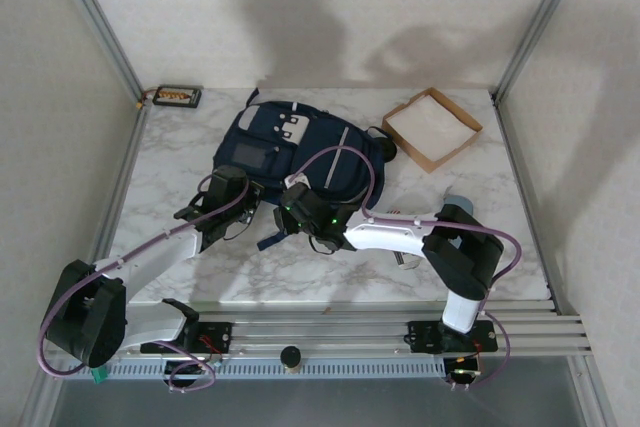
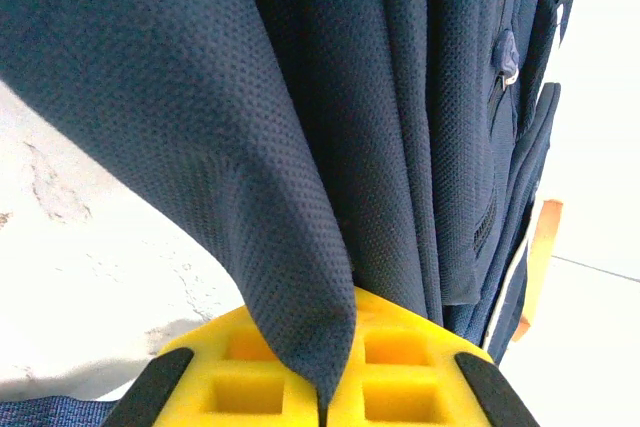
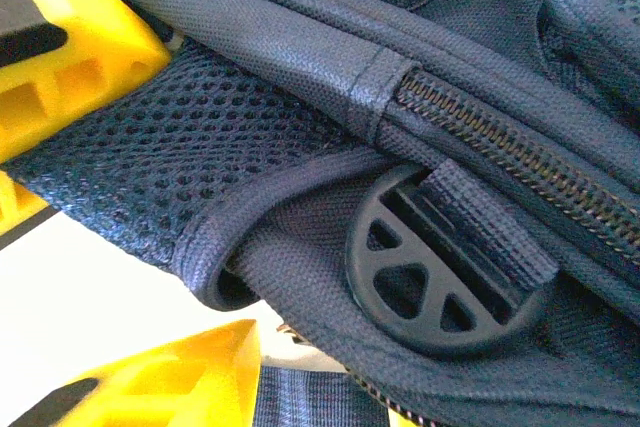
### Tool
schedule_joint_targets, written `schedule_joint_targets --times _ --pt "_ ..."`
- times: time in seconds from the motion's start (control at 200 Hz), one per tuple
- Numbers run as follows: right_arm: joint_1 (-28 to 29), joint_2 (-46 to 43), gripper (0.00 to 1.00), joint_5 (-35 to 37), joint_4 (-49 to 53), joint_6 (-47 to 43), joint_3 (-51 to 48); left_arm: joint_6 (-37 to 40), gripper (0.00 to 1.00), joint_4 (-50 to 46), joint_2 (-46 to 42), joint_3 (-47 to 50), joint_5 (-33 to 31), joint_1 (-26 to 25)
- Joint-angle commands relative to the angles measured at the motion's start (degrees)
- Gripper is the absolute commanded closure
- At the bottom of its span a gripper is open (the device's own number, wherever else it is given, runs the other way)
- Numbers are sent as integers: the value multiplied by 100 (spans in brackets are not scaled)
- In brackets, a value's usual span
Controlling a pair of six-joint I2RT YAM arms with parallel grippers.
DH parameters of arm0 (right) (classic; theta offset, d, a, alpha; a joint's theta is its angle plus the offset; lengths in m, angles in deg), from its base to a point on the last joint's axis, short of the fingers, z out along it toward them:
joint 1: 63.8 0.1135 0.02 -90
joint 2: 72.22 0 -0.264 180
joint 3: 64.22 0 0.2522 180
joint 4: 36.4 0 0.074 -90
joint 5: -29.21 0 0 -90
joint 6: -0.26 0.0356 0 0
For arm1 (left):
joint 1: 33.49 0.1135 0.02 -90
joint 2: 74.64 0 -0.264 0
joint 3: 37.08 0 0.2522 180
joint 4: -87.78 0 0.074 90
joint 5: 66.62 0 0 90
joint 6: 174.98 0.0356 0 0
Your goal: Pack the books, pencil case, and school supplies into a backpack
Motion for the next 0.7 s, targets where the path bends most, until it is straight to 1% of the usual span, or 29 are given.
schedule_joint_targets --times 0.0,0.05,0.14,0.225,0.325,0.371,0.446,0.506,0.601,0.696 --pt "-9 180 67 303 -469 -444 18 -105 100 241 -186 -252 352 -116" --pt "-9 214 71 461 -450 -528 93 -100 100 239 -190 -250 343 -117" --pt "-11 184 72 682 -401 -623 146 -83 100 215 -190 -267 305 -105" --pt "-11 46 80 745 -471 -659 27 -47 100 156 -181 -291 252 -109" --pt "-11 -149 82 808 -419 -606 -147 -32 100 115 -172 -286 153 -93" --pt "-10 -259 85 822 -340 -553 -255 4 100 70 -172 -300 129 -44" --pt "-9 -455 91 821 -246 -508 -482 100 100 -11 -181 -327 88 76" --pt "-13 -608 93 786 -189 -471 -651 193 100 -36 -190 -335 79 211" --pt "-37 -834 99 629 21 -491 -773 342 100 -147 -158 -366 89 459" --pt "-45 -1049 100 492 292 -546 -932 531 100 -290 -139 -443 18 679"
